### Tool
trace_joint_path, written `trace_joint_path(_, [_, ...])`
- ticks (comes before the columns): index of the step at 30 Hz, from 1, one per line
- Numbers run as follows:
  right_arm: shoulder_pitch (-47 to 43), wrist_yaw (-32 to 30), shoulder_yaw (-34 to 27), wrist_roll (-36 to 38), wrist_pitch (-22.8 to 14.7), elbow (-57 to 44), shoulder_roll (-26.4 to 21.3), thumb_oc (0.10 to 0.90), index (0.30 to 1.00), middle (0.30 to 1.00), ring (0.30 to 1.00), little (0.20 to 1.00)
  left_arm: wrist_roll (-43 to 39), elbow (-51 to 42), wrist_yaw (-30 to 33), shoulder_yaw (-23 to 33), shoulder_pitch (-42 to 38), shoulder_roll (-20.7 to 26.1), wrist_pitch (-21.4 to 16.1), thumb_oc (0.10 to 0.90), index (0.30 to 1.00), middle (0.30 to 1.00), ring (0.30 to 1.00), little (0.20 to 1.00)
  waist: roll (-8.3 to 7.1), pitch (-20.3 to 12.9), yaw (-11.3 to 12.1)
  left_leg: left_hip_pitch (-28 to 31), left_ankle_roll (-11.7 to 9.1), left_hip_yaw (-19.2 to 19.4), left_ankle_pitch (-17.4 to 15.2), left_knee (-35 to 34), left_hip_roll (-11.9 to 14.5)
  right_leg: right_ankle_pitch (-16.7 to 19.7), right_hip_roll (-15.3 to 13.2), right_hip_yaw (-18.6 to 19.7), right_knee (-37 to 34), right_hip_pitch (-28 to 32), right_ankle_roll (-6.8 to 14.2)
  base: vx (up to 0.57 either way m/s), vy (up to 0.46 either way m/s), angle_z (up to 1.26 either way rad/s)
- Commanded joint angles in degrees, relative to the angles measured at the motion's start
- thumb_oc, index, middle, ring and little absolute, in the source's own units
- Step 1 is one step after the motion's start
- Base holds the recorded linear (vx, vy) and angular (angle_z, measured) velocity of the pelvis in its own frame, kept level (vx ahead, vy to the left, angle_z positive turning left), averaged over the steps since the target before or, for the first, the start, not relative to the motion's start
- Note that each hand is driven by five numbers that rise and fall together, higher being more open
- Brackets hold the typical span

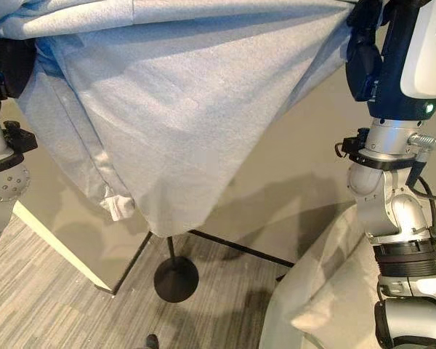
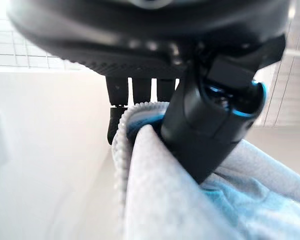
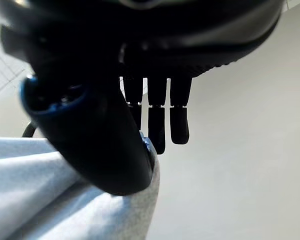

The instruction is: Hang the clothes on the sofa on the clothes rack.

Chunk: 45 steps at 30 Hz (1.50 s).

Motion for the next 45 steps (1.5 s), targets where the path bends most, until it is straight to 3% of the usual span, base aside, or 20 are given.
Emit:
trace_joint_path(1, [-8.18,1.85,1.99,6.58,4.78,10.32,-5.26,0.4,0.3,0.3,0.3,0.3,-9.55,11.52,-2.94,0.62,-7.94,1.96,4.07,0.4,0.3,0.3,0.3,0.3,-1.08,-6.46,0.76,2.08,-2.93,0.54,-1.04,-0.43,3.27,3.75,-1.4,3.22,-4.13,-0.18,3.9,-0.01,0.053,0.06])
trace_joint_path(4, [-15.58,3.71,8.99,9.11,5.29,17.82,-5.17,0.4,0.3,0.3,0.3,0.3,-11.81,19.36,-5.79,-7.28,-14.92,0.4,4.73,0.4,0.3,0.3,0.3,0.3,-0.92,-6.31,0.31,2.04,-2.56,0.58,-1.36,-0.55,2.91,4.11,-1.84,3.54,-3.92,-0.85,4.19,-0.02,0.046,0.02])
trace_joint_path(10, [-21.83,10.28,19.32,11.16,4.36,25.71,-2.44,0.4,0.3,0.3,0.3,0.3,-12.11,33.98,-11.4,-17.49,-19.99,-1.62,6.96,0.4,0.3,0.3,0.3,0.3,-0.51,-5.92,-0.64,2.58,-2.21,1.06,-1.93,-0.7,2.63,4.57,-2.32,4.22,-3.39,-1.69,4.57,-0.01,0.026,-0.03])
trace_joint_path(17, [-12.15,14.63,17.7,9.15,3.42,21.74,2.2,0.4,0.3,0.3,0.3,0.3,-12.59,29.83,-14.58,-13.17,-8.58,-5.93,6.61,0.4,0.3,0.3,0.3,0.3,-0.65,-5.25,-0.64,3.07,-1.82,1.26,-2.46,-0.73,2.58,4.53,-2.43,4.58,-3.12,-1.83,4.53,0.0,0.013,-0.08])
trace_joint_path(19, [-4.55,16.16,14.13,8.94,2.46,17.18,4.36,0.4,0.3,0.3,0.3,0.3,-14.35,26.08,-15.0,-9.17,-1.73,-9.8,5.79,0.4,0.3,0.3,0.3,0.3,-0.79,-4.92,-0.69,3.27,-1.67,1.34,-2.64,-0.81,2.55,4.54,-2.44,4.62,-3.33,-1.74,4.46,0.0,0.0,0.0])
trace_joint_path(21, [-0.23,17.09,12.1,9.44,1.61,13.24,6.69,0.4,0.3,0.3,0.3,0.3,-16.93,24.37,-14.63,-6.76,1.94,-12.73,5.1,0.511,0.467,0.467,0.467,0.467,-0.91,-4.64,-0.77,3.3,-1.54,1.41,-2.78,-0.85,2.47,4.63,-2.45,4.65,-3.59,-1.7,4.43,0.0,0.0,0.0])
trace_joint_path(23, [4.43,17.95,10.84,10.39,0.39,9.28,9.94,0.4,0.3,0.3,0.3,0.3,-21.28,23.04,-14.06,-4.73,5.13,-16.47,4.21,0.689,0.733,0.733,0.733,0.733,-0.92,-4.55,-0.75,3.35,-1.42,1.44,-2.86,-0.88,2.47,4.77,-2.52,4.62,-3.89,-1.62,4.39,0.0,0.0,0.0])
trace_joint_path(25, [8.19,18.68,10.22,11.77,-0.71,5.7,12.9,0.4,0.3,0.3,0.3,0.3,-26.64,21.55,-13.89,-3.54,7.66,-20.13,3.01,0.8,0.9,0.9,0.9,0.9,-0.87,-4.72,-0.84,3.48,-1.28,1.57,-2.94,-0.96,2.47,4.98,-2.59,4.55,-4.33,-1.51,4.38,0.0,0.0,0.0])
trace_joint_path(27, [10.76,18.7,10.15,14.28,-2.22,3.18,16.9,0.4,0.3,0.3,0.3,0.3,-32.65,19.78,-13.68,-2.72,10.12,-24.29,1.85,0.8,0.9,0.9,0.9,0.9,-0.77,-4.52,-0.98,3.52,-1.16,1.65,-2.99,-0.97,2.44,5.26,-2.68,4.51,-4.86,-1.42,4.34,0.0,0.0,0.0])
trace_joint_path(28, [10.99,18.75,10.12,14.3,-2.2,3.02,16.9,0.4,0.3,0.3,0.3,0.3,-32.76,19.63,-13.72,-2.72,10.35,-24.25,1.89,0.8,0.9,0.9,0.9,0.9,-0.77,-4.64,-0.99,3.54,-1.16,1.65,-3.01,-0.97,2.45,5.29,-2.67,4.5,-4.92,-1.37,4.34,0.0,0.0,0.0])
trace_joint_path(29, [12.71,19.0,10.87,16.62,-3.1,0.93,19.94,0.4,0.3,0.3,0.3,0.3,-39.53,17.91,-14.41,-2.71,12.15,-27.49,0.38,0.8,0.9,0.9,0.9,0.9,-0.67,-4.51,-1.11,3.47,-1.09,1.74,-2.98,-0.97,2.45,5.51,-2.72,4.55,-5.17,-1.4,4.32,-0.03,0.005,-0.03])
trace_joint_path(30, [13.26,19.16,11.02,17.59,-3.4,0.01,21.07,0.549,0.524,0.524,0.524,0.524,-41.67,16.92,-14.77,-2.65,12.76,-28.36,-0.05,0.8,0.9,0.9,0.9,0.9,-0.62,-4.45,-1.18,3.44,-1.06,1.79,-2.96,-0.97,2.48,5.57,-2.73,4.61,-5.22,-1.46,4.3,-0.04,0.006,-0.03])
trace_joint_path(31, [14.12,19.24,11.04,19.45,-3.98,-1.28,22.69,0.8,0.9,0.9,0.9,0.9,-44.95,15.77,-14.87,-2.81,13.37,-29.7,-0.81,0.8,0.9,0.9,0.9,0.9,-0.53,-4.23,-1.29,3.33,-1.01,1.76,-2.9,-0.97,2.47,5.69,-2.75,4.71,-5.26,-1.55,4.32,0.0,0.0,0.0])
trace_joint_path(37, [16.92,20.35,10.57,23.62,-4.56,-5.98,24.44,0.8,0.9,0.9,0.9,0.9,-51.97,11.54,-14.59,-1.91,15.89,-32.14,-2.05,0.8,0.9,0.9,0.9,0.9,-0.59,-4.23,-1.45,3.26,-0.98,1.93,-2.92,-0.97,2.38,6.04,-2.84,4.91,-5.65,-1.69,4.39,-0.01,0.0,0.0])
trace_joint_path(45, [22.14,23.21,2.02,30.19,-5.12,-13.79,21.94,0.8,0.9,0.9,0.9,0.9,-57.45,4.65,-14.85,2.54,18.62,-32.02,0.81,0.8,0.9,0.9,0.9,0.9,-0.34,-4.64,-2.13,3.04,-0.66,2.18,-3.28,-0.97,2.07,6.73,-3.14,5.3,-5.81,-2.23,4.92,0.0,0.004,-0.01])
